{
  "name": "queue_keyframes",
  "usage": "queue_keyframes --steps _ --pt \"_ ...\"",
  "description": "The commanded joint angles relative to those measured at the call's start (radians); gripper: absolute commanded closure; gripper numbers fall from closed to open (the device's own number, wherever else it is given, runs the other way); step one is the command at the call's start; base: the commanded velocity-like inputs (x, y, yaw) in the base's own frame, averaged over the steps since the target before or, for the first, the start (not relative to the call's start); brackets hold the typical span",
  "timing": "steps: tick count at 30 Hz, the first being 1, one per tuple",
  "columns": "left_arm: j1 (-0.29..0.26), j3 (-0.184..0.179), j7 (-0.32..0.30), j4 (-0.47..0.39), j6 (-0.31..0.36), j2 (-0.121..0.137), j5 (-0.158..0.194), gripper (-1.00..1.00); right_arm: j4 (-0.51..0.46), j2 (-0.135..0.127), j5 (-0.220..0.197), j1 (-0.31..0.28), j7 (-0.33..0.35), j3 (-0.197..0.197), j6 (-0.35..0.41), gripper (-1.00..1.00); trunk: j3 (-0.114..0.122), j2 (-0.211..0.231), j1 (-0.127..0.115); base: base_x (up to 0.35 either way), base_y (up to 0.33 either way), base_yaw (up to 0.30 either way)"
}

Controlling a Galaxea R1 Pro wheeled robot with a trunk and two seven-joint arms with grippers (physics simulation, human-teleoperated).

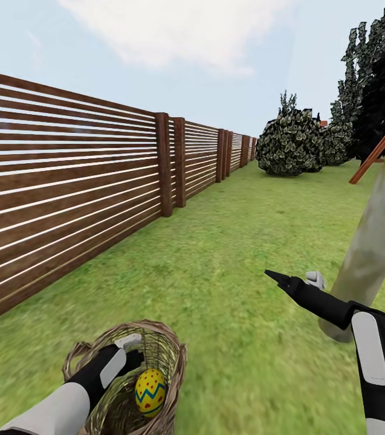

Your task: Take the three Easter eggs out of the wicker basket on the lawn in the garden, then place them on the lawn next to a single tree (choose any tree) so that all three eggs are next to the same tree and none are left in the basket.

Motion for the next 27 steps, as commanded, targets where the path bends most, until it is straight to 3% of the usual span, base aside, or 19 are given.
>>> queue_keyframes --steps 1,27 --pt "0.000 -0.008 0.009 -0.002 0.002 0.001 0.011 -1.00 0.000 0.000 0.009 -0.001 0.010 -0.002 0.004 -1.00 -0.001 0.000 0.000 0.019 0.000 0.000" --pt "0.000 -0.008 0.009 -0.002 0.003 0.001 0.011 -1.00 0.000 -0.002 0.009 -0.001 0.010 -0.002 0.004 -1.00 -0.001 0.000 0.000 -0.014 0.000 0.000"
